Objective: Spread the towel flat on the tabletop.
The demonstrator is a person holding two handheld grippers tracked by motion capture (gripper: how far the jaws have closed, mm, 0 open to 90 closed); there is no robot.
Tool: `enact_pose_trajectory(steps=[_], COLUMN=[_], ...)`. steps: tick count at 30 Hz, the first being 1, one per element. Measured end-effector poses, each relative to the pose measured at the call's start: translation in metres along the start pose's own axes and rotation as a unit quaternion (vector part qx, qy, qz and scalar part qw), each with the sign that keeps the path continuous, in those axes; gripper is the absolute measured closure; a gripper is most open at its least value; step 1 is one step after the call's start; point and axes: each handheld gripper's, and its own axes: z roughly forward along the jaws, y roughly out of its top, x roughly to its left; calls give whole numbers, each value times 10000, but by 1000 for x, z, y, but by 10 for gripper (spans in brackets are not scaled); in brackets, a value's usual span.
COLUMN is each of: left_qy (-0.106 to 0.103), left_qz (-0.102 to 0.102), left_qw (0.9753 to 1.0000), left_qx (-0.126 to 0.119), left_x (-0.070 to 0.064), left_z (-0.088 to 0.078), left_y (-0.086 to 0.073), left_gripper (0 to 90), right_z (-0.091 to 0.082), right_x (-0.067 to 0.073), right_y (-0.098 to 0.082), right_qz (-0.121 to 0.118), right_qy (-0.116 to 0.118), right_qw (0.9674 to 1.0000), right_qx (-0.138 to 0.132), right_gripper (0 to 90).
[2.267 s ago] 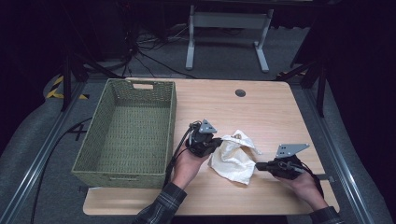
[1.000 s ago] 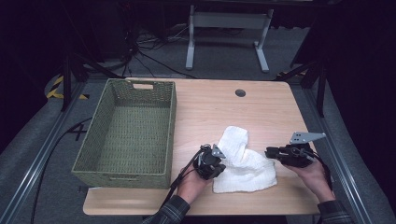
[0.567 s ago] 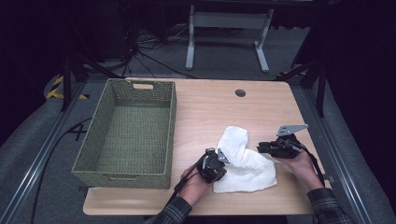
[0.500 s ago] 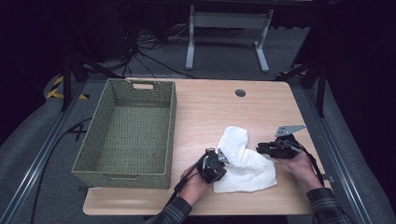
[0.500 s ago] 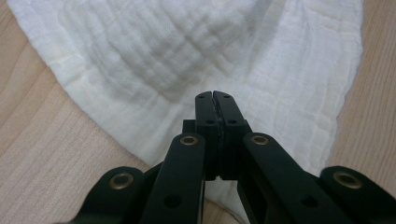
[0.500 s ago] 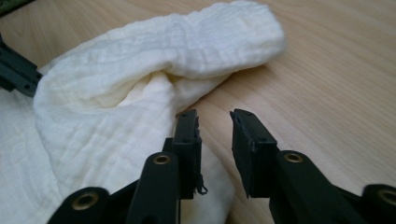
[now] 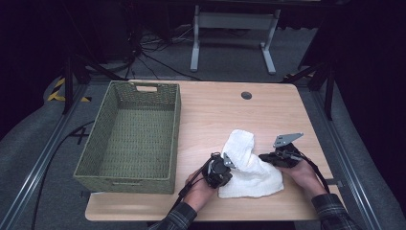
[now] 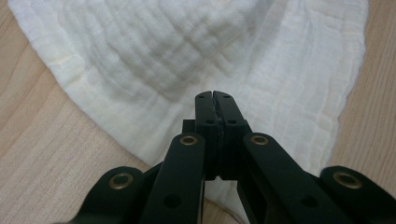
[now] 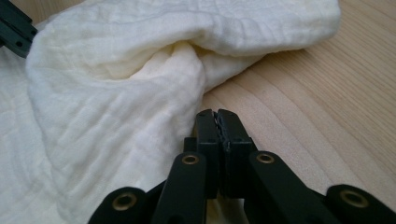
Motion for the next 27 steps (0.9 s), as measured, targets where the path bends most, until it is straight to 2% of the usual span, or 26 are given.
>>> enact_pose_trajectory(steps=[1,6,8,13,18,19,22,24,27], left_qy=[-17,-31,-23,9,10,19,34,57,41], left_qz=[-2,-25,-16,-29,-94,-93,-84,-81,-85], left_qw=[10000,10000,10000,10000,9997,9998,9997,9998,9997], left_qx=[1,4,5,53,218,171,222,197,212], left_x=[0,0,0,-1,-1,-1,-2,-2,-2], left_z=[0,0,0,-2,-7,-7,-8,-8,-8], left_y=[0,0,0,-2,-5,-5,-6,-6,-6], left_gripper=[897,897,897,897,897,897,897,897,897], right_z=[-1,-26,-31,-52,-74,-78,-83,-85,-87], right_x=[0,-2,-2,-8,-19,-21,-24,-24,-20], right_y=[0,5,6,4,-4,-6,-12,-13,-10], right_qz=[8,67,75,165,371,412,499,497,460], right_qy=[-12,-244,-303,-679,-1075,-1149,-1197,-1194,-1082], right_qw=[10000,9986,9980,9942,9882,9866,9852,9855,9854], right_qx=[-6,-472,-547,-822,-1027,-1079,-1121,-1101,-1235], right_gripper=[889,892,892,894,894,894,894,894,894])
